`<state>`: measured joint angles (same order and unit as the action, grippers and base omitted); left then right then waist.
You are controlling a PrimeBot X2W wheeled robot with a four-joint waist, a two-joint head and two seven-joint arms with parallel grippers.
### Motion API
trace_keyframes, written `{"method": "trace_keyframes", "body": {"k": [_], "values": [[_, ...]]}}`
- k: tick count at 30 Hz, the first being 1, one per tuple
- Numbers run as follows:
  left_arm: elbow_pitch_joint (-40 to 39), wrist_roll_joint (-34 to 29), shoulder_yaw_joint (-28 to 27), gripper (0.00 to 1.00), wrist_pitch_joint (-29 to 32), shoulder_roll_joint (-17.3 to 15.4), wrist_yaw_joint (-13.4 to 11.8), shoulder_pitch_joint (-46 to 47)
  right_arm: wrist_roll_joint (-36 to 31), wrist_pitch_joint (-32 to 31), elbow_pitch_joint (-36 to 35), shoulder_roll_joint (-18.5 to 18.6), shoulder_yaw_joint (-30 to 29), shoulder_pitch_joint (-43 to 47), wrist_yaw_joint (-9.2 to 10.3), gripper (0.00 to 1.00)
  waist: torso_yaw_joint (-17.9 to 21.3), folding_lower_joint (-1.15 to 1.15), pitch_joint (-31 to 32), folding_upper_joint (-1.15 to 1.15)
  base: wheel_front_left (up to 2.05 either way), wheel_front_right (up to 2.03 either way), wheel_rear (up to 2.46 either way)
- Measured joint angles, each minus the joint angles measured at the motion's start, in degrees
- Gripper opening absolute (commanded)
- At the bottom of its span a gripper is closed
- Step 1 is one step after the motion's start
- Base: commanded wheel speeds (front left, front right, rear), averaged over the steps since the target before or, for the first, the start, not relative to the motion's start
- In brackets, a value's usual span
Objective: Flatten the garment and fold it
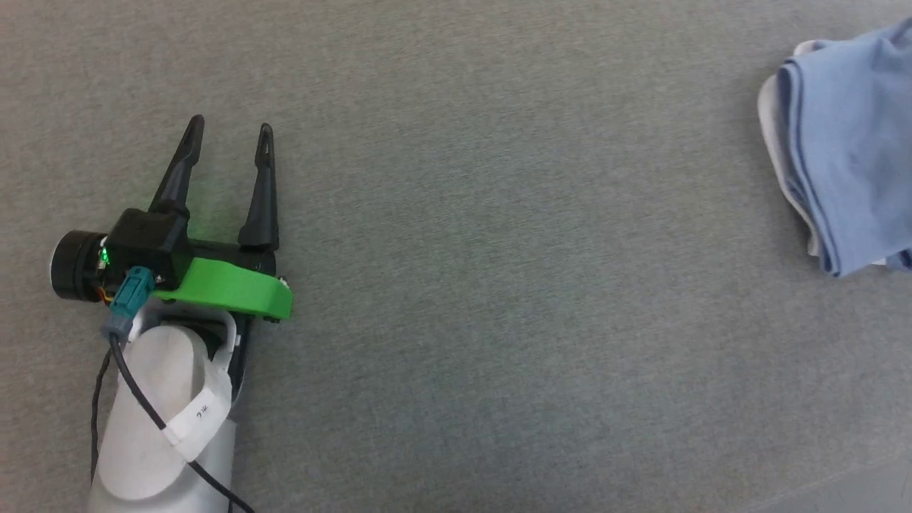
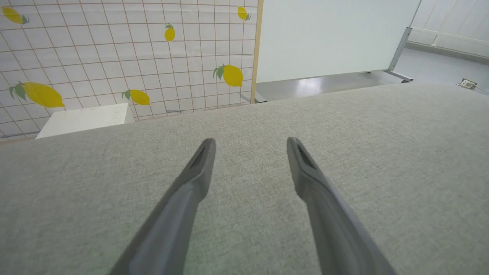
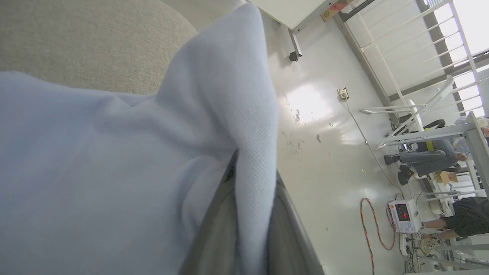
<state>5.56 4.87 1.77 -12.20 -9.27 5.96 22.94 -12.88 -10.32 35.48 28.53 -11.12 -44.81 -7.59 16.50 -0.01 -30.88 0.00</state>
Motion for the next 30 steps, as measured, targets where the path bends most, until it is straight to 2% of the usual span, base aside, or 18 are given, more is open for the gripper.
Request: {"method": "trace_keyframes", "body": {"k": [1, 2, 3, 4, 9, 17, 23, 30], "values": [[0.15, 0.07, 0.07, 1.0, -0.02, 0.03, -0.01, -0.01, -0.38, -0.14, 0.97, -0.33, -1.1, -0.18, -0.01, 0.0, -0.47, 0.0, -0.03, 0.0, 0.0, 0.0, 0.0], [0.43, 0.16, 0.08, 1.0, -0.12, 0.05, -0.04, -0.01, -0.81, -0.33, 1.85, -0.57, -2.02, -0.27, 0.0, 0.19, -0.91, 0.0, 0.02, 0.0, 0.0, 0.0, 0.0], [0.83, 0.21, 0.14, 1.0, -0.36, 0.08, -0.04, -0.02, -1.36, -0.52, 2.43, -0.69, -2.61, -0.26, 0.0, 0.49, -1.21, 0.0, 0.17, 0.0, 0.0, 0.0, 0.0], [1.36, 0.23, 0.15, 1.0, -0.58, 0.15, -0.09, -0.05, -1.68, -0.97, 2.96, -0.98, -3.6, -0.26, -0.01, 1.0, -1.5, 0.0, 0.5, 0.0, 0.0, 0.0, 0.0], [4.17, 1.26, 0.23, 1.0, -1.71, 1.48, -0.59, -1.14, -1.1, 2.48, 1.96, -1.93, -6.79, 0.82, 0.0, 1.0, -2.78, 0.0, 3.67, 0.0, 0.0, 0.0, 0.0], [7.4, 3.66, 0.14, 1.0, -2.37, 3.86, -1.55, -6.8, 6.97, 9.01, -5.25, -4.49, -3.1, 9.88, 0.0, 1.0, -4.48, 0.01, 11.97, 0.0, 0.0, 0.0, 0.0], [7.58, 4.79, 0.43, 1.0, -2.53, 4.66, -1.56, -10.02, 13.57, 12.63, -16.31, -8.39, -1.19, 19.28, 0.01, 1.0, -6.65, 0.01, 18.41, 0.0, 0.0, 0.0, 0.0], [8.42, 5.58, 0.94, 1.0, -2.53, 5.39, -1.87, -11.9, 17.12, 14.48, -28.87, -14.49, 0.18, 30.77, 0.01, 1.0, -10.61, 0.01, 23.21, 0.0, 0.0, 0.0, 0.0]]}}
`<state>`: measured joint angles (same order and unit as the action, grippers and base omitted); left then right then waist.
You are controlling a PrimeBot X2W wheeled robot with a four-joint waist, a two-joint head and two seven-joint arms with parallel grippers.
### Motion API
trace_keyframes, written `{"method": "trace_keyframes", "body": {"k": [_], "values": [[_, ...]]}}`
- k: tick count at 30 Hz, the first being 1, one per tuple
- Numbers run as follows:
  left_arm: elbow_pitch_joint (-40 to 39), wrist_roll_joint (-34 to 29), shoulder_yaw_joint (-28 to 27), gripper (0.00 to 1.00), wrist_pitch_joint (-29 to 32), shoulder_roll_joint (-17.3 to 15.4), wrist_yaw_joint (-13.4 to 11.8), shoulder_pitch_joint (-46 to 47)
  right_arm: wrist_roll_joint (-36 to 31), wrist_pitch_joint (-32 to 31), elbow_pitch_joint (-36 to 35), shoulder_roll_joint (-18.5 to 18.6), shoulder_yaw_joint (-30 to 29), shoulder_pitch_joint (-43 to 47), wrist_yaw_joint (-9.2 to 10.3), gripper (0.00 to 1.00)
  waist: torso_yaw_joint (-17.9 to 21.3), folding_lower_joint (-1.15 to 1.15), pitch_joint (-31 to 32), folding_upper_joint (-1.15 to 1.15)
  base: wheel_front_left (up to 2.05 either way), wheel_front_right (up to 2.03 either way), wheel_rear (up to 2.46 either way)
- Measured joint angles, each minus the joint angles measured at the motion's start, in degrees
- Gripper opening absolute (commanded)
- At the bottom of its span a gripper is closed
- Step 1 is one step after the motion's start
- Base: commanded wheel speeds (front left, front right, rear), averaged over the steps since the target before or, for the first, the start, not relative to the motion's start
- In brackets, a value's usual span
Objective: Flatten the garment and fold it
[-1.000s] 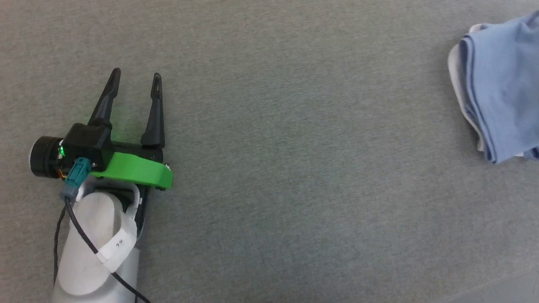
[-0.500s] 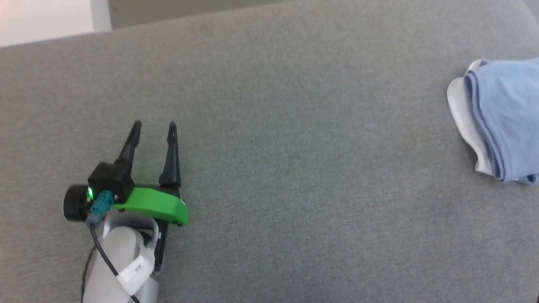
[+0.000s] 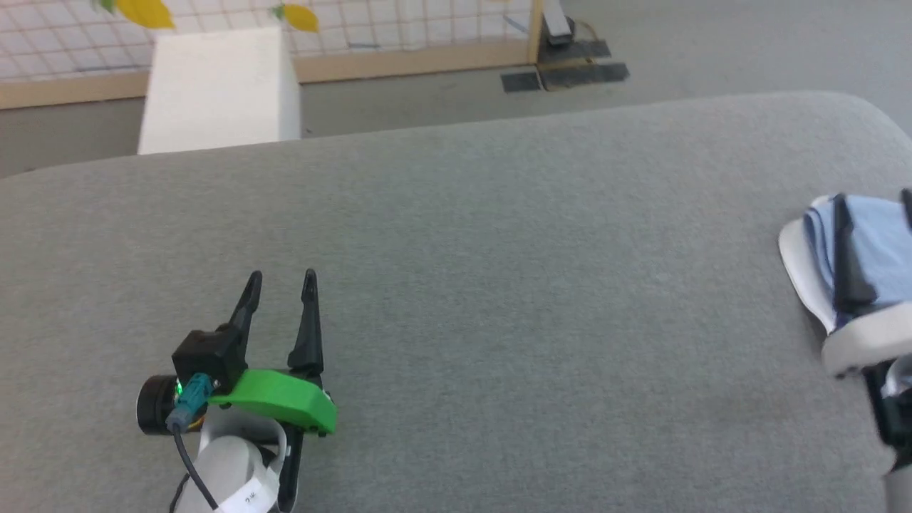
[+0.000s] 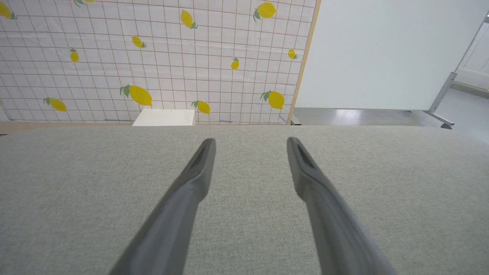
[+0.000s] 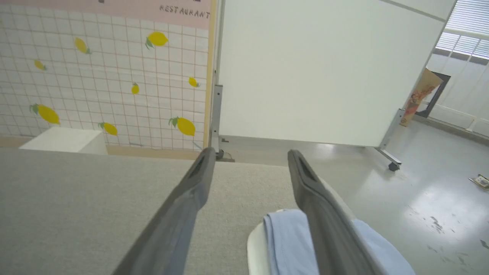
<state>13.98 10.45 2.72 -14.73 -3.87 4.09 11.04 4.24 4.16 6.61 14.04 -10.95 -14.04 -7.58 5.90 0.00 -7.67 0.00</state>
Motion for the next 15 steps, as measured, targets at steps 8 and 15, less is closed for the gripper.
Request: {"method": "trace_keyframes", "body": {"k": [8, 15], "values": [[0.81, 1.58, 0.69, 1.0, -0.01, 0.26, -0.19, -1.78, 1.57, 0.77, -6.3, -6.02, 3.48, 8.41, 0.0, 1.0, -4.54, 0.0, 3.94, 0.0, 0.0, 0.0, 0.0], [1.83, 1.7, 1.88, 1.0, -0.01, 0.44, -0.19, -2.29, 1.77, 3.48, -5.52, -9.44, 5.1, 11.36, 0.0, 1.0, -7.68, 0.0, 5.72, 0.0, 0.0, 0.0, 0.0]]}}
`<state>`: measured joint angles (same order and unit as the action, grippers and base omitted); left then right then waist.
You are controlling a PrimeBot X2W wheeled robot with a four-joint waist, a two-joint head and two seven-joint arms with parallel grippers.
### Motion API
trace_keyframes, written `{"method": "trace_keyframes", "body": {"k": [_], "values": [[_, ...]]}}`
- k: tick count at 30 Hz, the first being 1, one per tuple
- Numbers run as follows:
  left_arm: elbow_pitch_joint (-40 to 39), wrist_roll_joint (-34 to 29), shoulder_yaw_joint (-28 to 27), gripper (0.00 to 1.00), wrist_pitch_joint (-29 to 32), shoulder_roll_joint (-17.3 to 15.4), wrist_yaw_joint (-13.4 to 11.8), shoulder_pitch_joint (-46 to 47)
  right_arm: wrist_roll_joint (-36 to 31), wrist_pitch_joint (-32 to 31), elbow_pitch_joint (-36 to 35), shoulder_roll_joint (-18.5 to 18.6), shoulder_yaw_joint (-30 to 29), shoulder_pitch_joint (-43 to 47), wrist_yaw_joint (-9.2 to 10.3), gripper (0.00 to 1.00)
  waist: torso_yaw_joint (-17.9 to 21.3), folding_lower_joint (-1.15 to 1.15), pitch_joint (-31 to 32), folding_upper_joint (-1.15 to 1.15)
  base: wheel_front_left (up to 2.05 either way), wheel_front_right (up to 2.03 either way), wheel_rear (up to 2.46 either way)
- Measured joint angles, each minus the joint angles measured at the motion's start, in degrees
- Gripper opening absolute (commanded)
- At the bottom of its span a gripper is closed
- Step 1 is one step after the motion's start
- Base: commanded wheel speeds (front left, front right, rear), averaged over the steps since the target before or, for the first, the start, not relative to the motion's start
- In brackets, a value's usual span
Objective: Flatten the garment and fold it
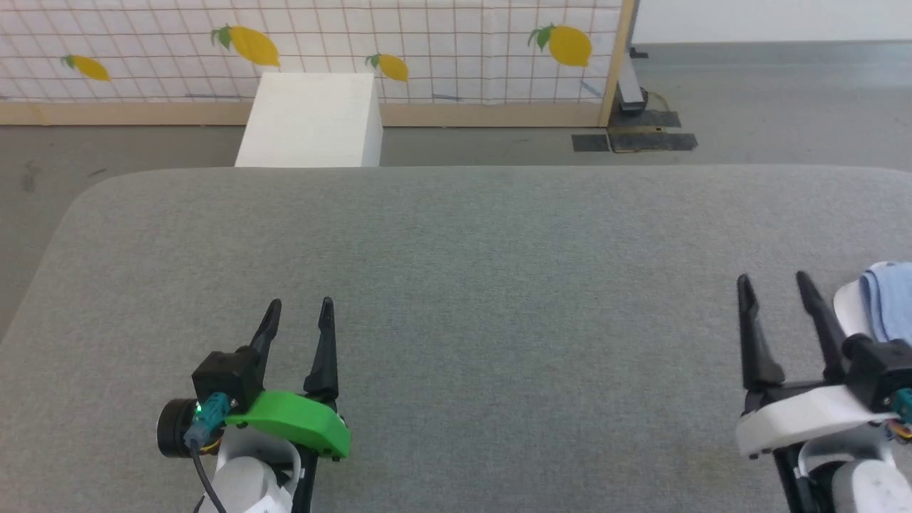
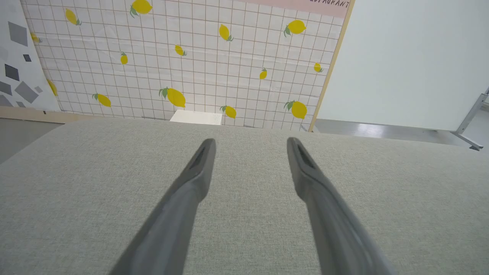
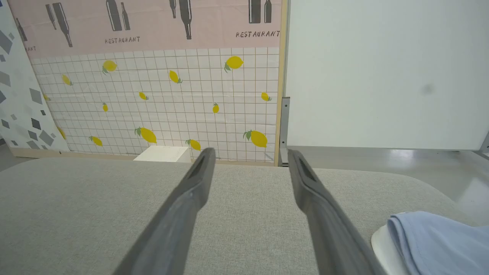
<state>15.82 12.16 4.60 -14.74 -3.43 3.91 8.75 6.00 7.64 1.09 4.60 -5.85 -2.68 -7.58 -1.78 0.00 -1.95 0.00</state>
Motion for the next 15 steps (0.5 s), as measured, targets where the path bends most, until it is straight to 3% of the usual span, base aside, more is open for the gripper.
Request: {"method": "trace_keyframes", "body": {"k": [15], "values": [[0.25, 0.56, 1.51, 1.0, 0.0, 0.2, -0.44, -0.55, -1.92, 0.45, 2.05, -1.58, 2.05, 3.08, 0.0, 1.0, -2.25, 0.0, 0.48, 0.0, 0.0, 0.0, 0.0]]}}
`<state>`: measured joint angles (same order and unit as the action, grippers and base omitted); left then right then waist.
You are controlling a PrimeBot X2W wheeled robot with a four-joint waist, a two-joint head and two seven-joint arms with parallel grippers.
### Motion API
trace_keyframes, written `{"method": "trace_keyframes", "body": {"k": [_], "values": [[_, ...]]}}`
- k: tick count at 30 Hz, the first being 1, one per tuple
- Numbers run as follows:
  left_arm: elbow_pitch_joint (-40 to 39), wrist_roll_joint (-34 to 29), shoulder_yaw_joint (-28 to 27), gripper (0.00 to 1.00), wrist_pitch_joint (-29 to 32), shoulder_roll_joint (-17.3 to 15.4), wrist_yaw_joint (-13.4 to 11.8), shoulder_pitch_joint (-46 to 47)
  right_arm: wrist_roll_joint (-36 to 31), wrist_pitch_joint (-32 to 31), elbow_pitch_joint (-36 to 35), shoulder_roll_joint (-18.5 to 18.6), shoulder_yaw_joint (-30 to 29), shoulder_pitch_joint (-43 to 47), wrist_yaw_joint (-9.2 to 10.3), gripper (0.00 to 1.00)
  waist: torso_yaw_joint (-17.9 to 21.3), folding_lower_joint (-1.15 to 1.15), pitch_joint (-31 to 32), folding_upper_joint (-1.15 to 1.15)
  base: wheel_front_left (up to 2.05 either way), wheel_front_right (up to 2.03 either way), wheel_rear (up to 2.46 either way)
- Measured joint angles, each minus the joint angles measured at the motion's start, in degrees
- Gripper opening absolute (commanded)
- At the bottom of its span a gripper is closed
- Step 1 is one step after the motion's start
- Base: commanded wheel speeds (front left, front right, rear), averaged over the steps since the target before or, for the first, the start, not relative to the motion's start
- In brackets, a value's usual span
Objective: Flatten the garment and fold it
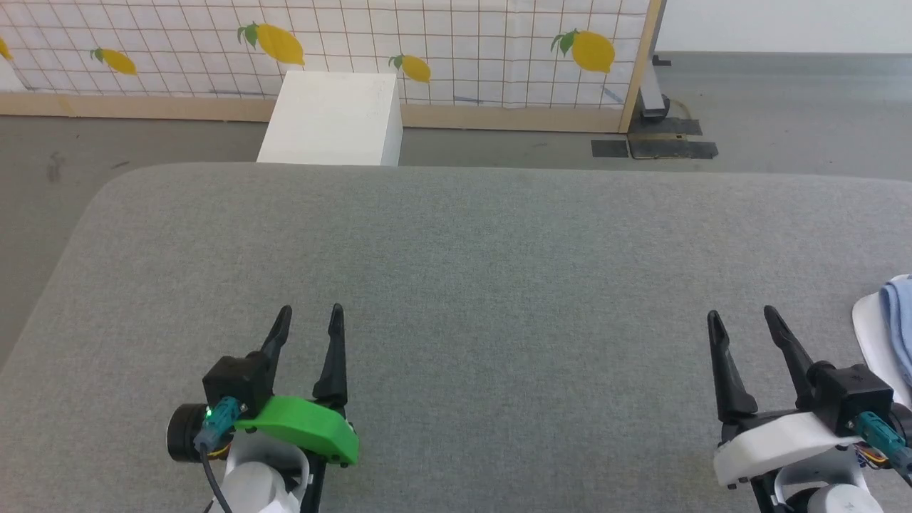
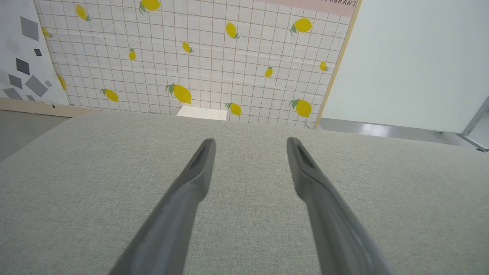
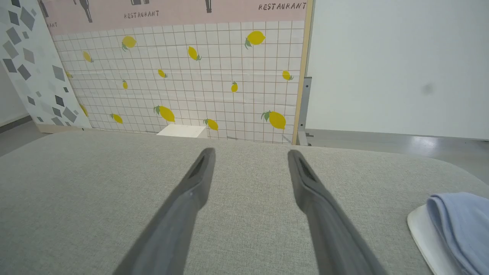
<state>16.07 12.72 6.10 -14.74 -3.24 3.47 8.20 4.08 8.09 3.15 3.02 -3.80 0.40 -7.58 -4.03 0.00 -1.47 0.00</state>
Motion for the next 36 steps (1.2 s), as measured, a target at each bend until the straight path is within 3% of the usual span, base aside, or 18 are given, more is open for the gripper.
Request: {"method": "trace_keyframes", "body": {"k": [6, 7, 36], "values": [[0.56, 0.47, 0.36, 1.0, 0.0, 0.03, 0.0, 0.0, 1.29, 0.03, 0.57, -0.01, 0.04, 0.01, 0.0, 1.0, 0.0, 0.0, -0.01, 0.0, 0.0, 0.0, 0.0], [0.74, 0.51, 0.42, 0.0, 0.0, 0.03, 0.0, 0.0, 1.51, 0.03, 0.62, -0.02, 0.1, 0.01, 0.0, 0.0, 0.01, 0.0, 0.03, 0.0, 0.0, 0.0, 0.0], [-1.78, -1.1, -0.43, 0.0, 2.14, 0.01, -0.08, -0.18, 0.92, -1.1, 0.36, -0.01, 0.47, -0.01, 0.0, 0.0, 0.68, 0.0, 0.26, 0.0, 0.0, 0.0, 0.0]]}}
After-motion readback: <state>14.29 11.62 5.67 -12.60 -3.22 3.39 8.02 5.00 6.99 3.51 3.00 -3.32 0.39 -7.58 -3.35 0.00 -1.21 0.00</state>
